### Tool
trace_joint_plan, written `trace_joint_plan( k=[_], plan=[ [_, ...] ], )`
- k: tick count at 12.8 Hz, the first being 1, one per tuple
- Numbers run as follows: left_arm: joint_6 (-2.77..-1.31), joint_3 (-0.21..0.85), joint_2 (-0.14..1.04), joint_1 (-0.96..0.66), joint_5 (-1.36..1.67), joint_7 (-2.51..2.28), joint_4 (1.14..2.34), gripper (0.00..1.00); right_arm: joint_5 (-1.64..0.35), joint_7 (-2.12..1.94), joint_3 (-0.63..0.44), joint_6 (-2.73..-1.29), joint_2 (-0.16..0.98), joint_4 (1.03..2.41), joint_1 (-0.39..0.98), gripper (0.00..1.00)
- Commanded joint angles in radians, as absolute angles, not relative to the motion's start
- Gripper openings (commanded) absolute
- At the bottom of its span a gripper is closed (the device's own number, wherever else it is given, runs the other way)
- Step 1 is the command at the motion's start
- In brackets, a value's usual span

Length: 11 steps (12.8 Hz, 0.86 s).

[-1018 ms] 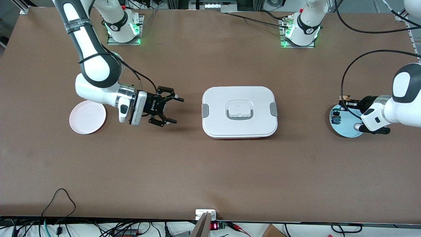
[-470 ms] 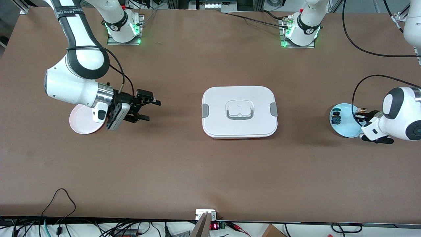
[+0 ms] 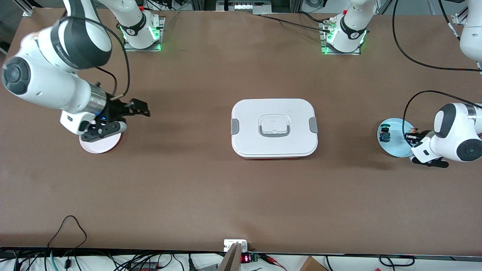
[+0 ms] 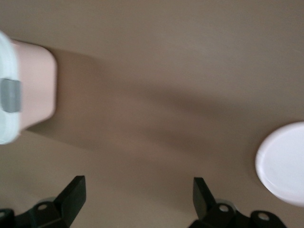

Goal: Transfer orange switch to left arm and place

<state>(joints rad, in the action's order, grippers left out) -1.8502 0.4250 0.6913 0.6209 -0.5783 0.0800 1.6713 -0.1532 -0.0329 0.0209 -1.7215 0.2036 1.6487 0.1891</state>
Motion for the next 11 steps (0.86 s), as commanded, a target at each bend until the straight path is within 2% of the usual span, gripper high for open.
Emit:
trace_joint_plan(
  k=[1,3,5,7,8,9,11],
  plan=[
    [-1.875,0.434,0.715,0.627,-0.611,0.057,1.675,0.03,0.024,0.025,0.023,-1.571,0.218,1.546,0.167,1.00],
    [-1.875,0.436,0.726,0.624,-0.611,0.055,1.675,0.06,0.107,0.069,0.023,-1.490,0.215,1.510,0.169,1.00],
    [-1.871,0.436,0.726,0.617,-0.611,0.057,1.672,0.18,0.127,0.080,0.018,-1.438,0.213,1.488,0.164,1.00],
    [-1.870,0.436,0.726,0.615,-0.611,0.069,1.667,0.42,0.123,0.060,-0.003,-1.434,0.207,1.488,0.157,1.00],
    [-1.867,0.437,0.721,0.617,-0.611,0.081,1.664,0.82,0.121,-0.001,-0.021,-1.449,0.210,1.486,0.146,1.00],
    [-1.864,0.440,0.718,0.617,-0.609,0.101,1.661,1.00,0.117,-0.082,-0.043,-1.486,0.213,1.482,0.131,1.00],
    [-1.859,0.454,0.706,0.614,-0.609,0.100,1.635,1.00,0.085,-0.164,-0.051,-1.552,0.207,1.497,0.106,1.00]
  ],
)
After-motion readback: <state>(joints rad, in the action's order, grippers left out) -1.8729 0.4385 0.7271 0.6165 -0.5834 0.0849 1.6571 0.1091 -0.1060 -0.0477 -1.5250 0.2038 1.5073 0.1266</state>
